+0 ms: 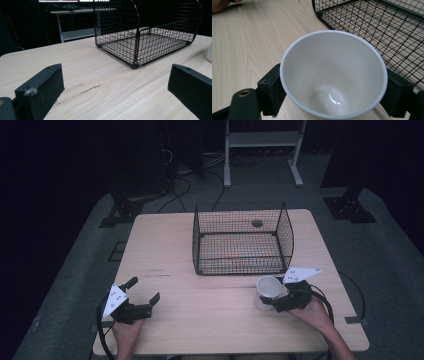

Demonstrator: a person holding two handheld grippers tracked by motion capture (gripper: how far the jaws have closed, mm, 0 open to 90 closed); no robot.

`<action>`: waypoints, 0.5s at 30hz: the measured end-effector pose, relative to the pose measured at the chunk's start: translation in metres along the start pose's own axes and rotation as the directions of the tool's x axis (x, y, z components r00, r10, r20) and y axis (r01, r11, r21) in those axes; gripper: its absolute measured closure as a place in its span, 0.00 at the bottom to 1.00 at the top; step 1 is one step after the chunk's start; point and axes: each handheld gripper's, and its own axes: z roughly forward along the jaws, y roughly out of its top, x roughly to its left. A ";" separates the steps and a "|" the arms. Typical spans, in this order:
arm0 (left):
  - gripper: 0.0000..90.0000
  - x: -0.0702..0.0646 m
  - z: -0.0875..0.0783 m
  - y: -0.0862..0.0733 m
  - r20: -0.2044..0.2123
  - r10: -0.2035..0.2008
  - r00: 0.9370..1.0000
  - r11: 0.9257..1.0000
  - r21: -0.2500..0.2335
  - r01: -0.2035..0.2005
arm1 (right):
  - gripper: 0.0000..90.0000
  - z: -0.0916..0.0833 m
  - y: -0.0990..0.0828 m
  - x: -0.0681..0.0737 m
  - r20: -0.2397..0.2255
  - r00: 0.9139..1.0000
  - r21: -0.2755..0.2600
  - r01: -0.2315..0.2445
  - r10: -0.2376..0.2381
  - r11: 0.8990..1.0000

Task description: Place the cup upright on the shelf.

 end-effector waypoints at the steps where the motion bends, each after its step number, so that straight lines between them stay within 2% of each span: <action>1: 0.00 0.000 0.000 0.000 0.000 0.000 1.000 1.000 0.000 0.000 | 0.21 0.000 0.000 0.000 -0.001 1.000 -0.001 0.002 -0.002 1.000; 7: 0.00 0.000 0.000 0.000 0.000 0.001 1.000 1.000 0.000 -0.001 | 0.22 -0.006 0.005 -0.002 -0.020 1.000 -0.013 -0.015 0.015 1.000; 15: 0.00 0.000 0.000 0.000 0.001 0.001 1.000 1.000 0.001 -0.001 | 0.22 -0.015 0.017 -0.005 -0.043 0.999 -0.031 -0.010 0.009 0.999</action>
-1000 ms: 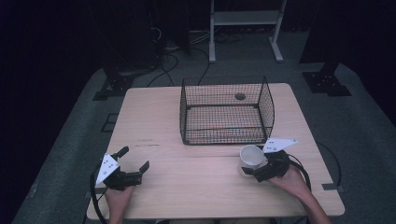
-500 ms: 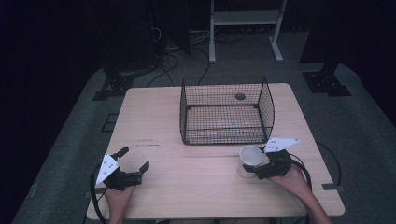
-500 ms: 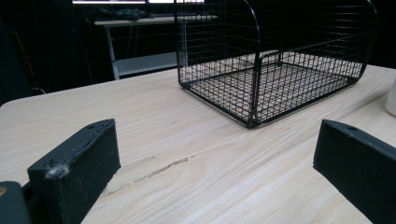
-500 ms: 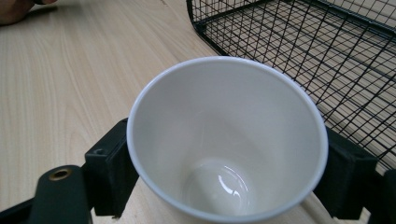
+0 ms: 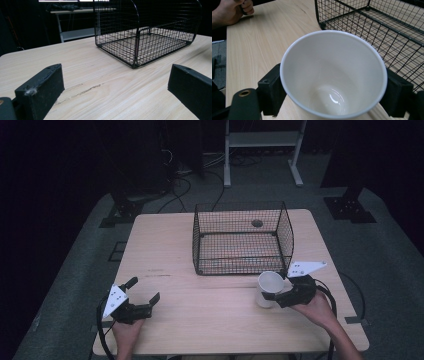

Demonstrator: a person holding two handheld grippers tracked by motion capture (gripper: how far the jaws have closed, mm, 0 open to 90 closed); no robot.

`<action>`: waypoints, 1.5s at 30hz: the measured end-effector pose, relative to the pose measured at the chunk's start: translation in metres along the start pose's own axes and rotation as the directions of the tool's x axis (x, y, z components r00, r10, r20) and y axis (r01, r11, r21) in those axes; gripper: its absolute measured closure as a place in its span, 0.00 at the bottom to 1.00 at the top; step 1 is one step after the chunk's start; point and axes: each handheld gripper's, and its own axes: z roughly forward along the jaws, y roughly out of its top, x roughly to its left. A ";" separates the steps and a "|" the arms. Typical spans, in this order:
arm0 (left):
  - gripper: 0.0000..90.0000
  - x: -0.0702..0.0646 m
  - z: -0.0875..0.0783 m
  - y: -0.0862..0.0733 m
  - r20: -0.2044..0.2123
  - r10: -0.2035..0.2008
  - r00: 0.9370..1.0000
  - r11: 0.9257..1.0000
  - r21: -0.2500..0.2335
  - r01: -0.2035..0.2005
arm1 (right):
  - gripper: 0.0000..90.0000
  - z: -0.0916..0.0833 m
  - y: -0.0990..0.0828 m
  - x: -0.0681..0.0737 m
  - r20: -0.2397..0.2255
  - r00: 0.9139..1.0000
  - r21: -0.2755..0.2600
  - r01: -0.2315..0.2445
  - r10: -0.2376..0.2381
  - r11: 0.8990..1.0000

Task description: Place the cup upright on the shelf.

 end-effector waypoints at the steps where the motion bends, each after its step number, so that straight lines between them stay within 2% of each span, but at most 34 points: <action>1: 0.00 0.000 0.000 0.000 0.000 0.000 1.000 1.000 0.001 0.000 | 0.22 -0.002 0.004 -0.001 -0.001 1.000 -0.002 0.006 -0.006 1.000; 13: 0.00 0.001 0.000 0.000 0.001 -0.003 1.000 1.000 0.002 0.003 | 0.22 -0.010 0.026 -0.006 -0.020 1.000 -0.012 0.022 -0.022 1.000; 28: 0.00 0.001 0.000 0.000 0.003 -0.007 1.000 1.000 0.000 0.007 | 0.22 -0.015 0.068 -0.015 -0.042 0.997 -0.035 0.056 -0.058 0.998; 35: 0.00 0.001 0.000 0.000 0.003 -0.007 1.000 1.000 -0.001 0.007 | 0.22 -0.012 0.088 -0.023 -0.051 0.997 -0.040 0.059 -0.061 0.997; 39: 0.00 0.001 0.000 0.000 0.003 -0.007 1.000 1.000 -0.001 0.007 | 0.22 -0.006 0.103 -0.028 -0.046 0.996 -0.030 0.076 -0.077 0.997; 45: 0.00 0.001 0.000 0.000 0.001 -0.010 1.000 1.000 -0.004 0.010 | 0.22 0.002 0.116 -0.033 -0.048 0.995 -0.023 0.081 -0.082 0.996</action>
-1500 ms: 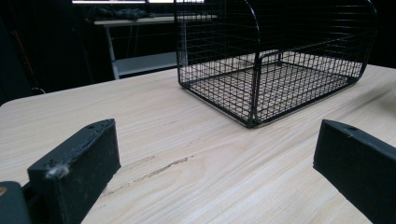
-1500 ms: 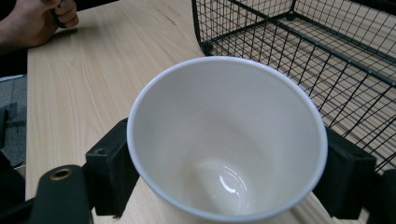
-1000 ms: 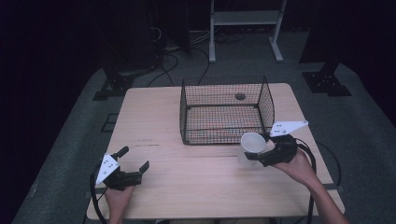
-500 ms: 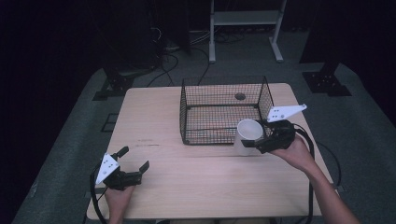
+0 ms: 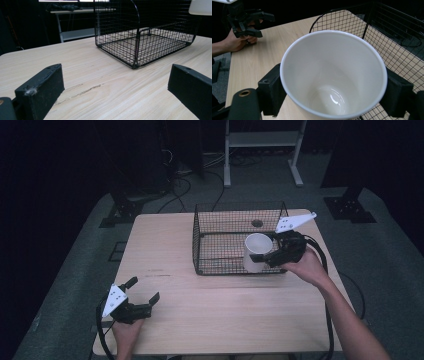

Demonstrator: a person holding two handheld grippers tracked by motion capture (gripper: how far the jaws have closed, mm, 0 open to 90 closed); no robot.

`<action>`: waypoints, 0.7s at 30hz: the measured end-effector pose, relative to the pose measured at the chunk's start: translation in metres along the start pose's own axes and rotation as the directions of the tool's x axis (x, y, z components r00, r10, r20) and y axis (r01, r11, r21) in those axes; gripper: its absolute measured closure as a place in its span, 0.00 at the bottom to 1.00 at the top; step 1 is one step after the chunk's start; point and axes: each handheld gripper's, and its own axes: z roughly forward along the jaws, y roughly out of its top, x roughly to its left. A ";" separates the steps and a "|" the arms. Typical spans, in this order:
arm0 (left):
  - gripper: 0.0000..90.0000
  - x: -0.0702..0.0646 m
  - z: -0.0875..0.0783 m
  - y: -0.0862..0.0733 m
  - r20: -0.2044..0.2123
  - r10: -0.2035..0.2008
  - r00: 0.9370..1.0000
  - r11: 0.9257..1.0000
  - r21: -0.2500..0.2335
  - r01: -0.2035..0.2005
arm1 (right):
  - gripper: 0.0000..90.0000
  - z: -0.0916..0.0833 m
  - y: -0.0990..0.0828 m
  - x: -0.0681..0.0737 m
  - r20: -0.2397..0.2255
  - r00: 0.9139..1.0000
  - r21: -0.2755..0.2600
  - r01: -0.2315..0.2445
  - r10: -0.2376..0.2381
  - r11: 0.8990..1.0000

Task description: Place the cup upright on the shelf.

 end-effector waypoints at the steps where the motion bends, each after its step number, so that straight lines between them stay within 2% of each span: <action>1: 0.00 0.000 0.000 0.000 0.000 0.000 1.000 1.000 -0.001 0.000 | 0.22 0.001 0.002 -0.001 0.000 1.000 0.000 -0.001 0.001 1.000; 21: 0.00 0.000 0.000 0.000 0.002 0.000 1.000 1.000 -0.003 0.000 | 0.22 0.026 0.035 -0.027 0.026 1.000 0.047 0.002 -0.004 0.999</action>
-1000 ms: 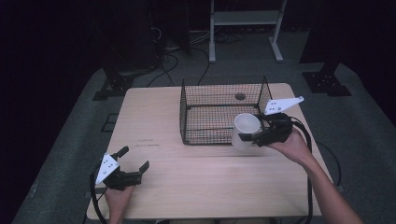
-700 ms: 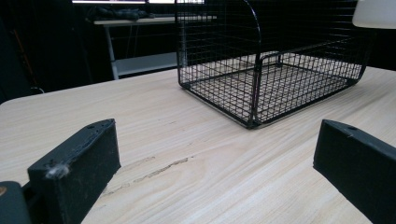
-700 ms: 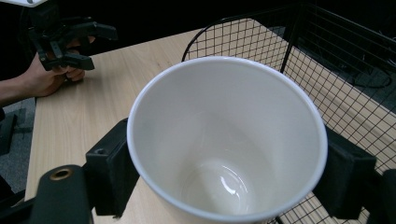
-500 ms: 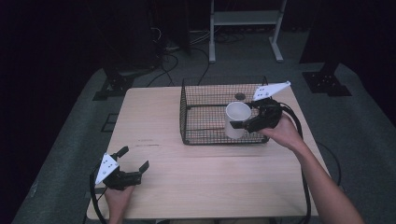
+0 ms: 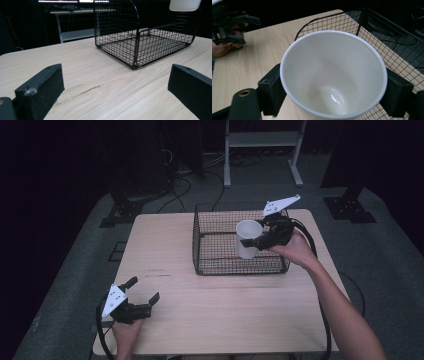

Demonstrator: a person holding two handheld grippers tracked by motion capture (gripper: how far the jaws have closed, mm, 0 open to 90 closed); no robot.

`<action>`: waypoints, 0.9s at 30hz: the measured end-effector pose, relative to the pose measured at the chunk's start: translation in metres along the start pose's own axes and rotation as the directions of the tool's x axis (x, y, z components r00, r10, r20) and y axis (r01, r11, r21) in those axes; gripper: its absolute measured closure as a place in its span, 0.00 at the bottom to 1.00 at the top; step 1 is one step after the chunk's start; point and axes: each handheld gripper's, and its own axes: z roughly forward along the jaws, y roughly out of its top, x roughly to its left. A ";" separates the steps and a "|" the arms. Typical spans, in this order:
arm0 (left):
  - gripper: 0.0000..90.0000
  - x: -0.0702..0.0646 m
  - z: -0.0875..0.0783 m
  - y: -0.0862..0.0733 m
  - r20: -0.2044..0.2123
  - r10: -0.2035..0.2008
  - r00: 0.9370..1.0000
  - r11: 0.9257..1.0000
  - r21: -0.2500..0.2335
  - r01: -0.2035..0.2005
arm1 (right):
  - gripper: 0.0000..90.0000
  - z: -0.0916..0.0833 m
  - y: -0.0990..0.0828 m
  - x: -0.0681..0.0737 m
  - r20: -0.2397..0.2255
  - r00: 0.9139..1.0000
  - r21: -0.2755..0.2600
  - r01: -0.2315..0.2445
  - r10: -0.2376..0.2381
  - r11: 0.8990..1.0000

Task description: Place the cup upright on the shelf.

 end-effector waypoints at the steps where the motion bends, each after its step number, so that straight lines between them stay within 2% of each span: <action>1: 0.00 0.000 0.000 0.000 0.000 -0.001 1.000 1.000 0.000 0.001 | 0.22 0.000 0.000 0.000 0.000 1.000 0.000 0.000 0.000 1.000; 14: 0.00 0.000 0.000 0.000 0.002 -0.003 1.000 1.000 -0.001 0.003 | 0.22 0.018 0.009 -0.022 0.020 0.999 0.026 -0.025 0.025 0.999; 18: 0.00 0.000 0.000 0.000 0.003 -0.004 1.000 1.000 -0.002 0.004 | 0.22 0.022 0.014 -0.025 0.019 0.999 0.016 -0.028 0.028 0.999; 27: 0.00 0.001 0.000 0.000 0.007 -0.004 1.000 1.000 -0.003 0.004 | 0.22 0.037 0.022 -0.032 0.015 1.000 0.036 -0.028 0.027 0.999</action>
